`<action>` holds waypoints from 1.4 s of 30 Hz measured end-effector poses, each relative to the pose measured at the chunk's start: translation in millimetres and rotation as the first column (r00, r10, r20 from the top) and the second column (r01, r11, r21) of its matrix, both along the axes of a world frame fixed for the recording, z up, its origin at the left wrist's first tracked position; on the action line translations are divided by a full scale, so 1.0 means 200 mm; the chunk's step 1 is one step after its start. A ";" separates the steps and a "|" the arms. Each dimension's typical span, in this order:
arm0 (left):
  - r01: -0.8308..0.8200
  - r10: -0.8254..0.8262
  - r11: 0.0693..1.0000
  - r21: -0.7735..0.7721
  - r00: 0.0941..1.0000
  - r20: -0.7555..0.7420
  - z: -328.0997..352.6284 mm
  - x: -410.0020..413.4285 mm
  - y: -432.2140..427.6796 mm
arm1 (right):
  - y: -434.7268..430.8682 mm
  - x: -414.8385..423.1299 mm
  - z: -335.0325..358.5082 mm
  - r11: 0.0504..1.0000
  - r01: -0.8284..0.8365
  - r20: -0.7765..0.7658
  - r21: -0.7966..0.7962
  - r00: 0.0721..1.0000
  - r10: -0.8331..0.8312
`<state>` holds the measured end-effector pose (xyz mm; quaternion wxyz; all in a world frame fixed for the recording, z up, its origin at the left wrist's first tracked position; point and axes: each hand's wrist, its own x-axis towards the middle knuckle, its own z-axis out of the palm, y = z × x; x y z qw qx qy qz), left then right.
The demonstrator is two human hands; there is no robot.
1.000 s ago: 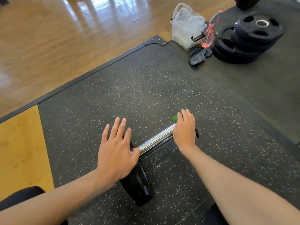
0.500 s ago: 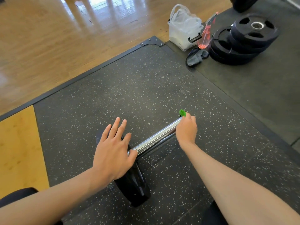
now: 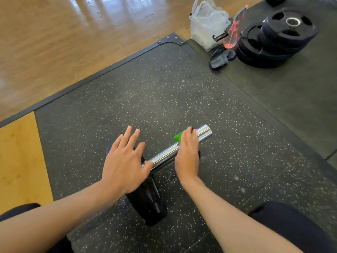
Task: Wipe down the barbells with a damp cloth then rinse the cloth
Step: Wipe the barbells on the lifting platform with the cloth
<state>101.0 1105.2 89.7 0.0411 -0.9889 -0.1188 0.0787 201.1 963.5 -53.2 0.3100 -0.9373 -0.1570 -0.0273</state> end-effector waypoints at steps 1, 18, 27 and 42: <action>-0.001 0.001 1.000 -0.003 1.000 0.002 0.00 0.01 0.01 | 0.00 -0.04 -0.02 0.990 -0.136 0.047 -0.025 0.989 0.137; 0.007 -0.008 0.998 -0.066 1.000 -0.018 0.00 0.05 0.09 | 0.00 -0.09 -0.13 0.821 -0.569 0.226 -0.057 0.793 0.565; -0.001 -0.001 0.998 -0.070 1.000 -0.029 0.00 0.05 0.08 | -0.21 0.43 -0.02 0.819 -0.406 0.152 -0.405 0.854 0.498; -0.031 0.031 0.998 -0.056 1.000 0.005 0.00 0.02 0.03 | -0.02 0.15 -0.04 0.494 -0.823 0.150 -0.278 0.471 0.869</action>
